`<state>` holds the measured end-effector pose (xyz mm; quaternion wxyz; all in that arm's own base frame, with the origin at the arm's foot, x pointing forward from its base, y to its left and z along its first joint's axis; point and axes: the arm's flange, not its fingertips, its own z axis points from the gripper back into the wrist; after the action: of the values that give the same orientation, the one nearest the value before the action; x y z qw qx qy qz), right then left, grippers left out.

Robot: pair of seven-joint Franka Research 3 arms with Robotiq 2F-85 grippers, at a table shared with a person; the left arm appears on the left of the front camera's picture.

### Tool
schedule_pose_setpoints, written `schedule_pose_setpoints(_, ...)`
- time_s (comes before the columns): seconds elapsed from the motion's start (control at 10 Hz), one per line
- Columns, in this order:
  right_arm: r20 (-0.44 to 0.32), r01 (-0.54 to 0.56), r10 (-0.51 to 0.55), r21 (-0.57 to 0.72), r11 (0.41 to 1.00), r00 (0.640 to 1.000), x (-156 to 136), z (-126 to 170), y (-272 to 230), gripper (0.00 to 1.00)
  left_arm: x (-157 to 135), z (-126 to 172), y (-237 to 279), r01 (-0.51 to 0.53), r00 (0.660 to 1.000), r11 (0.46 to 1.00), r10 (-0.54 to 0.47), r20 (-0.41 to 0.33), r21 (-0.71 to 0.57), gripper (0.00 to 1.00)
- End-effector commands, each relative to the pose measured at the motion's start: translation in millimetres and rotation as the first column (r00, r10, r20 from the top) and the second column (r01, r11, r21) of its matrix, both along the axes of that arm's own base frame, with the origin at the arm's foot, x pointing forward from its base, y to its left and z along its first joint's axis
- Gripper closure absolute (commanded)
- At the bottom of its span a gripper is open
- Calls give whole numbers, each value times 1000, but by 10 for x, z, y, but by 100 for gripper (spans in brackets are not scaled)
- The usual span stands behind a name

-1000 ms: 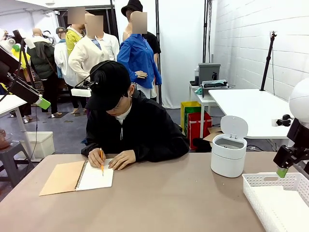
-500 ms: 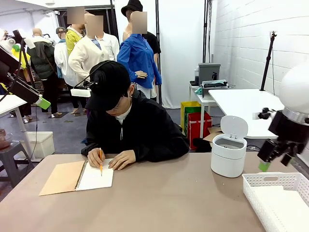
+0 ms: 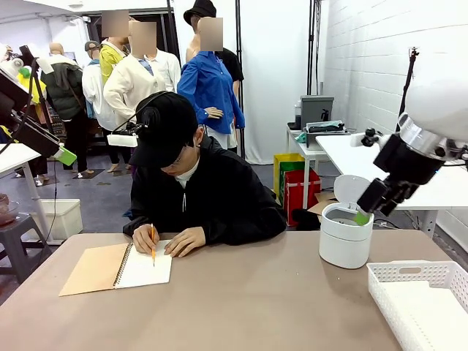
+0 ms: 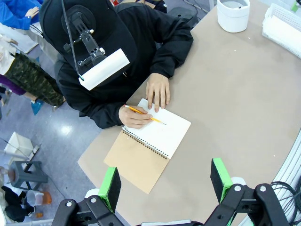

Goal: Sort the paper based on its condition.
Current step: If a person hands you a paper, place it in the Organizing basket , and if it's crumpled, put it in the Trash can.

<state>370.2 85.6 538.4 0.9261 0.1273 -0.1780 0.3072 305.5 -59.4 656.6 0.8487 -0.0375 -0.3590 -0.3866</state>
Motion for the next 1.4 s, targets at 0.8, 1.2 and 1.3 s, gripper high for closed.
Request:
schedule_pose_setpoints(0.8,264,-190,143,165,968,954,342,925,1054,0,-1,1,2,0,1000,1000,0,0,-1,0)
schedule_pose_setpoints(1.2,259,-254,202,186,949,944,309,1024,1242,0,-1,1,2,0,1000,1000,0,0,-1,0)
schedule_pose_setpoints(1.3,252,-258,205,202,945,946,309,1049,1260,0,-1,1,2,0,1000,1000,0,0,-1,0)
